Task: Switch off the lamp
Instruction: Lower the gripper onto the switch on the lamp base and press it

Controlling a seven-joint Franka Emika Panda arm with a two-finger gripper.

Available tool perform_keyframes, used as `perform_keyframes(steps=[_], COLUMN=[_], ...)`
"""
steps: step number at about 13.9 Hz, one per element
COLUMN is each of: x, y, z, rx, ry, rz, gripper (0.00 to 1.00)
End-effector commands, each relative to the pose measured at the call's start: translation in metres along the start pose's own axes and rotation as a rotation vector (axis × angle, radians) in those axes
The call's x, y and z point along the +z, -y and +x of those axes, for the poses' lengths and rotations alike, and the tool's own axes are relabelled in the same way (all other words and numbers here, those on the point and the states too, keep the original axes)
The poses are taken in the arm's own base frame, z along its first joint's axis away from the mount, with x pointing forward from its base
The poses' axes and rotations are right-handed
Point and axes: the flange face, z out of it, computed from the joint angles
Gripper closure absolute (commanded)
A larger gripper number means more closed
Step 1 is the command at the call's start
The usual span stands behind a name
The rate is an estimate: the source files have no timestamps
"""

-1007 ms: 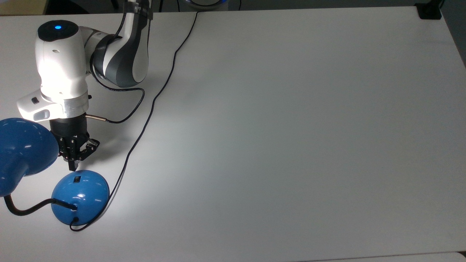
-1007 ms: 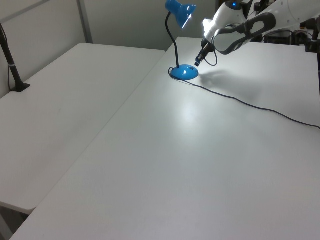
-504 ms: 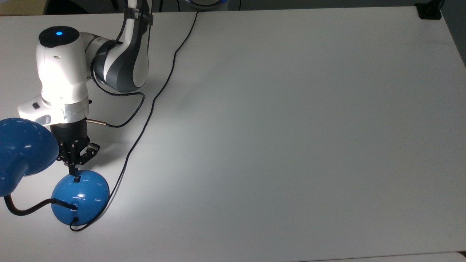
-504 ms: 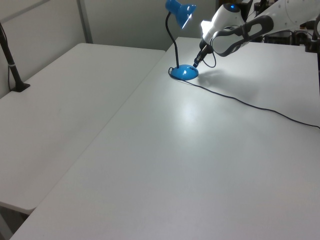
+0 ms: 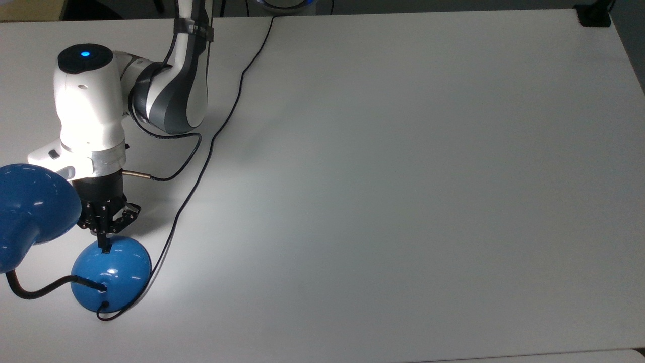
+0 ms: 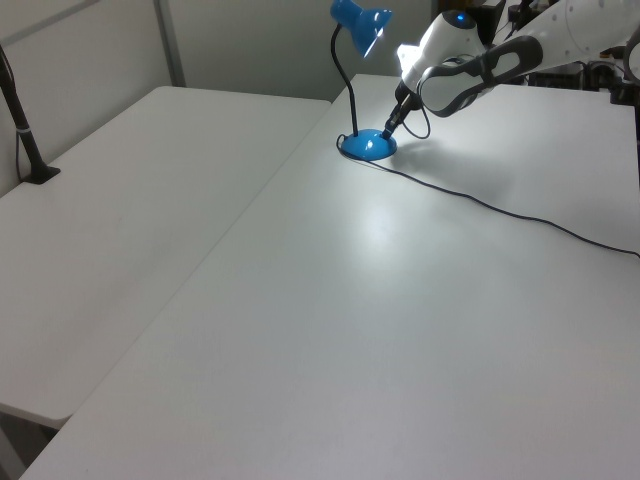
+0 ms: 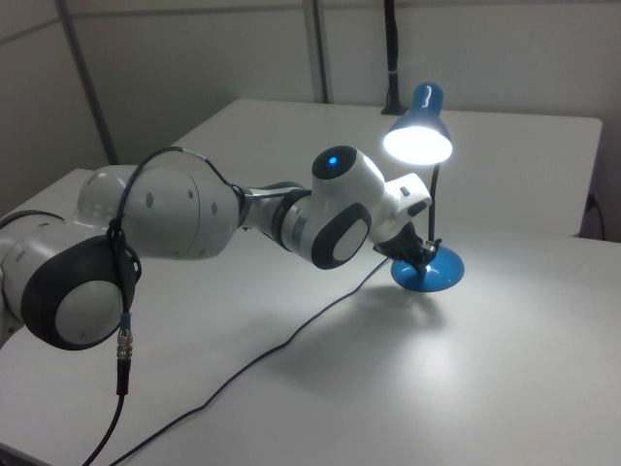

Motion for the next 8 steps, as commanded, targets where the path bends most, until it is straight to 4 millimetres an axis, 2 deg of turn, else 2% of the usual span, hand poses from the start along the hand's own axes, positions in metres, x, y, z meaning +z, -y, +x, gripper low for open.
perform_keyframes(steps=[1,4,8], x=[0.007,0.014,0.016], y=[0.004,0.003,0.004], z=[-0.001,-0.013,-0.016], rx=[-0.053,-0.072,-0.096], ry=[-0.002,0.020,0.027], rz=[-0.006,-0.002,0.003], gripper=[1.00,1.00,1.00])
